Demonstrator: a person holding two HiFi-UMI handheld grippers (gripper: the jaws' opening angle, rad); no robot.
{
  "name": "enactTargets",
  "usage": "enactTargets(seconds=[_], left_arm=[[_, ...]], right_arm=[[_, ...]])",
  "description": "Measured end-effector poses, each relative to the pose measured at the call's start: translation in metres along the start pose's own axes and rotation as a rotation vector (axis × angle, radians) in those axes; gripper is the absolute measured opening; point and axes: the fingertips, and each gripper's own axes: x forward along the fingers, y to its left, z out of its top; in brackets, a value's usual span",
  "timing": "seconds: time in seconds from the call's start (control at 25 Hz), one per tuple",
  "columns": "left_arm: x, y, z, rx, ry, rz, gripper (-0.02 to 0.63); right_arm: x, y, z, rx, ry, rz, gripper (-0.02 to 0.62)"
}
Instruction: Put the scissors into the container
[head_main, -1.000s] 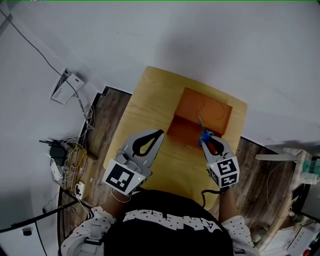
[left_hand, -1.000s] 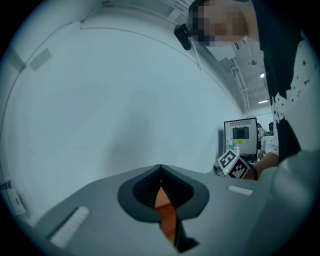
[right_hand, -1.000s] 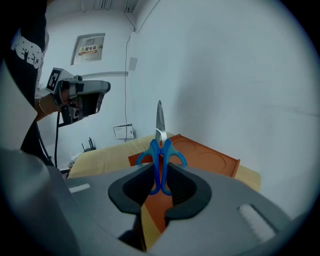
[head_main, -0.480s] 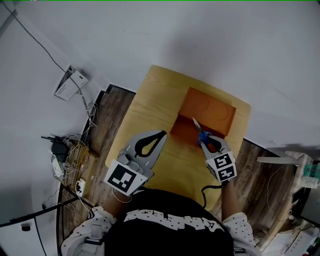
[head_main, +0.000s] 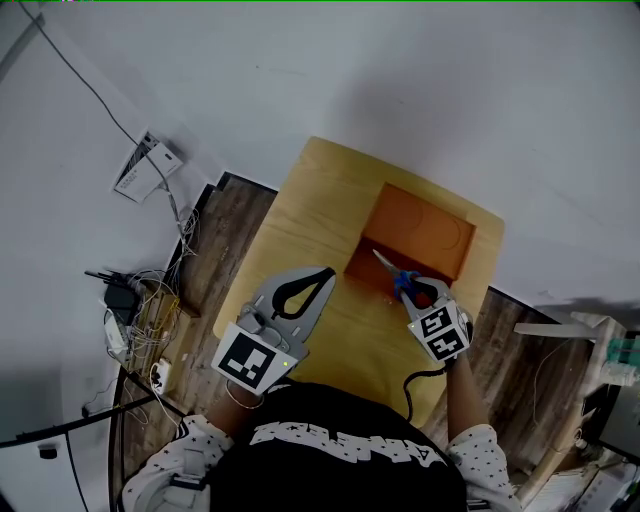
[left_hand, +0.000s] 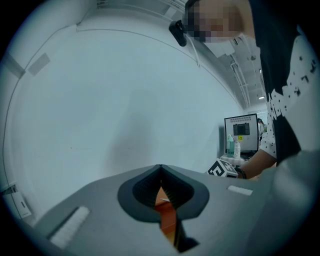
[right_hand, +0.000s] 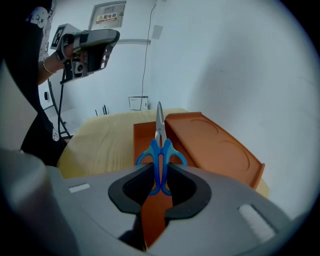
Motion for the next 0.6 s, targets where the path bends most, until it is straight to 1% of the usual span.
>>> enactTargets(seconds=[0.2,0.4,0.6], left_arm=[[0.001,-0.001,0.0,-0.005,-0.002,-0.006,0.0],[0.002,-0.002,0.0,-0.004,-0.003,-0.013,0.0],[0.0,-0.001,0.0,-0.002,-0.004,-0.009,0.0]], right_arm=[[0.006,0.001,-0.006,-0.065,0.08,0.0,0.094],[0.009,0.001,-0.011,-0.082,0.132,0.017,0.094],[0.01,-0.002,-0.016,-0.146,0.209,0.019,0.094]])
